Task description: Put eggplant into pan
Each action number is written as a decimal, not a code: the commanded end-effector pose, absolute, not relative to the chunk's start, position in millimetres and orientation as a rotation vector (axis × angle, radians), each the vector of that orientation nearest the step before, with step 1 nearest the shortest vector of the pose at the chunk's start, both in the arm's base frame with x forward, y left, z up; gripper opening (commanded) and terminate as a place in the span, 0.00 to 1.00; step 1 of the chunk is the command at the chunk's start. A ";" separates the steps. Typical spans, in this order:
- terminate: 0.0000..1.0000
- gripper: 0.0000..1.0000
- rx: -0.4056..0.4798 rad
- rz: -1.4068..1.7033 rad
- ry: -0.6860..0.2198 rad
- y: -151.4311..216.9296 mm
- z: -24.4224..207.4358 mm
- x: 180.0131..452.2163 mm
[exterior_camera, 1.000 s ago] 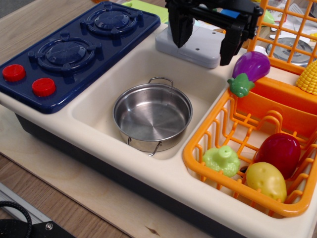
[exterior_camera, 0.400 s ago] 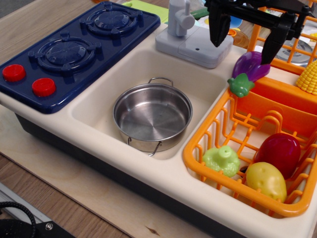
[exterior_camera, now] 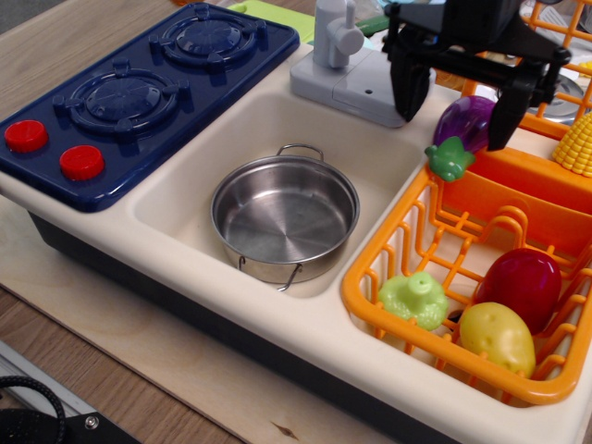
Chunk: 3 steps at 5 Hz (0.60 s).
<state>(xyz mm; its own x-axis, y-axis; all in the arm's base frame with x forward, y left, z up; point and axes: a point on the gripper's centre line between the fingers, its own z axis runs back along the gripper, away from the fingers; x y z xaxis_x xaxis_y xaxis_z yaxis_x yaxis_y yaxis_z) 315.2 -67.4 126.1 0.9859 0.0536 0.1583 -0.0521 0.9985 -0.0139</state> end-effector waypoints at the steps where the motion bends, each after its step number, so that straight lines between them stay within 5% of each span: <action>1: 0.00 1.00 -0.020 0.061 -0.201 -69.3 124.4 313.7; 2: 0.00 1.00 -0.011 0.081 -0.204 -73.7 113.0 314.7; 3: 0.00 0.00 0.004 0.099 -0.212 -79.5 109.0 315.0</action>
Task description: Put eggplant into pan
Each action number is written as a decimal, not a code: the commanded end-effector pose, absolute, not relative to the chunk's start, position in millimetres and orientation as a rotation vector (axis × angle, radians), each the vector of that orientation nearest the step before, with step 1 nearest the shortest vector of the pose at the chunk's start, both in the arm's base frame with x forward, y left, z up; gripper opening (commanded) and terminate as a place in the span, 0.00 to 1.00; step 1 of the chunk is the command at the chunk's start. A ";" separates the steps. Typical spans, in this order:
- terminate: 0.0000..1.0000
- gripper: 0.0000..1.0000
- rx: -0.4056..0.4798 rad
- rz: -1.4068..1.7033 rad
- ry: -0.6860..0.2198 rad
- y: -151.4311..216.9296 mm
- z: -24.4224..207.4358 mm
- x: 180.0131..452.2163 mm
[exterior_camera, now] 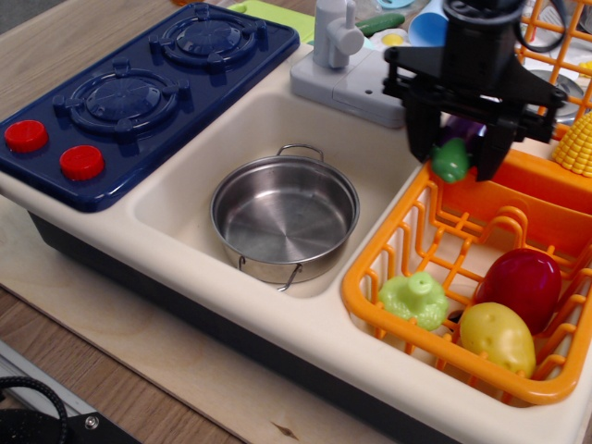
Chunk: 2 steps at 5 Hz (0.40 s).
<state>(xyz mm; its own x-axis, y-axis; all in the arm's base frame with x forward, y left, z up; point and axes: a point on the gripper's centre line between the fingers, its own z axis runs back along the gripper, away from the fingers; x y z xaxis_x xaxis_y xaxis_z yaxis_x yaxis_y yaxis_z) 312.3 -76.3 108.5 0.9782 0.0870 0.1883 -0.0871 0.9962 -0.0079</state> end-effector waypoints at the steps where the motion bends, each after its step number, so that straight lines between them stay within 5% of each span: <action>1: 0.00 0.00 0.032 0.099 -0.196 -80.3 122.7 313.7; 2: 0.00 0.00 0.046 0.093 -0.164 -75.2 140.4 307.8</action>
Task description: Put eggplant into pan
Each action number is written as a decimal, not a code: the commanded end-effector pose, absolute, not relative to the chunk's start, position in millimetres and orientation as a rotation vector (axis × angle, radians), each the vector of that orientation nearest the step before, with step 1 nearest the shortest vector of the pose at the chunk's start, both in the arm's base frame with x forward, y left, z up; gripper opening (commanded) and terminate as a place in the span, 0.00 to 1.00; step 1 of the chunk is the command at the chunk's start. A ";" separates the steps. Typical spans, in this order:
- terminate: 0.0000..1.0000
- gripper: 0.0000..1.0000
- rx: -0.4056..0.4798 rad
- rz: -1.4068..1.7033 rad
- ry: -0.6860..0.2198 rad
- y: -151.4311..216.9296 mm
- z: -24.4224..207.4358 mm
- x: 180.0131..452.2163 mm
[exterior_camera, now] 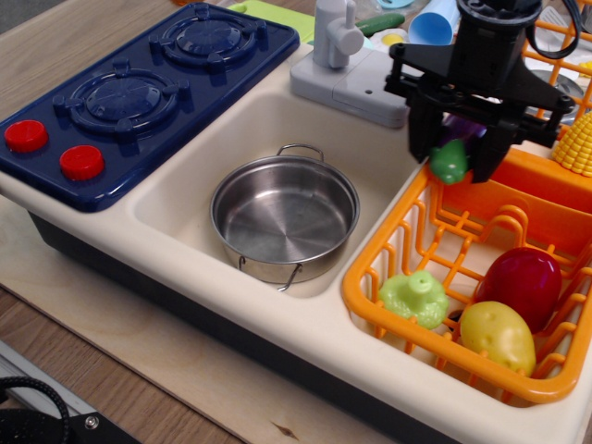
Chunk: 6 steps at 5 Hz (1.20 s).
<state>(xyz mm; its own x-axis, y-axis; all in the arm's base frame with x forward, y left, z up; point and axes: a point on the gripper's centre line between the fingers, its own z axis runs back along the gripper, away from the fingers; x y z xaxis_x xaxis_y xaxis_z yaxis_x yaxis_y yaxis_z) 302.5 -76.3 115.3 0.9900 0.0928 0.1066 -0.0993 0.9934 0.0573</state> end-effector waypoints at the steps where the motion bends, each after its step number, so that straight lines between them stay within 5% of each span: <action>1: 0.00 0.00 0.074 0.083 -0.161 -67.7 149.7 301.6; 6: 0.00 0.00 0.112 0.122 -0.172 13.7 119.1 244.5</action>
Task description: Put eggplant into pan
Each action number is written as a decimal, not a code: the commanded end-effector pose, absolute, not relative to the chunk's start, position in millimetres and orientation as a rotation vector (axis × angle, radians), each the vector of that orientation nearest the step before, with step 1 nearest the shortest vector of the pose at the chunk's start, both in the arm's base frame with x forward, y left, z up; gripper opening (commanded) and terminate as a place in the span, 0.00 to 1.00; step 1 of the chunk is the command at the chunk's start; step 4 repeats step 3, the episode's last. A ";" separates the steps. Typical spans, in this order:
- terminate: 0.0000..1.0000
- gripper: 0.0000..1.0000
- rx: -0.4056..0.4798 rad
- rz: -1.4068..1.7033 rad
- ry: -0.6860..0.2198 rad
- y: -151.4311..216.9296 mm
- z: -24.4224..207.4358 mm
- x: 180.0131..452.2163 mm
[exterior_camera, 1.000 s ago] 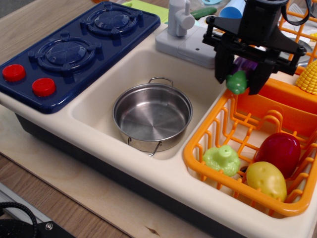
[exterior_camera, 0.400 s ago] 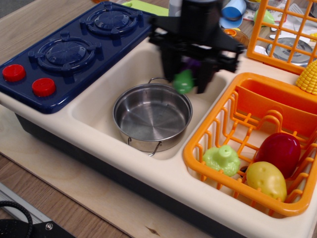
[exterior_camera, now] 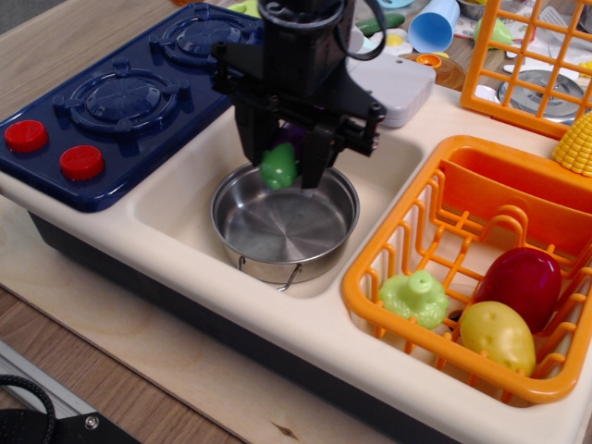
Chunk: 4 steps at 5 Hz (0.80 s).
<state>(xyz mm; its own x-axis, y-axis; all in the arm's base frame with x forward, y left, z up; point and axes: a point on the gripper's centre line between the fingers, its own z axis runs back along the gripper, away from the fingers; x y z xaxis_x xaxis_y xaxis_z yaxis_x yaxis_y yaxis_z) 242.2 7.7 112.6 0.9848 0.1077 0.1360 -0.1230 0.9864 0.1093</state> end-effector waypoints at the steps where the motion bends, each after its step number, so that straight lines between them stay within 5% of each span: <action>1: 0.00 1.00 0.086 0.148 -0.194 11.1 109.6 248.9; 2: 0.00 1.00 0.086 0.148 -0.194 11.1 109.6 248.9; 3: 1.00 1.00 0.086 0.148 -0.194 11.1 109.6 248.9; 4: 1.00 1.00 0.086 0.148 -0.194 11.1 109.6 248.9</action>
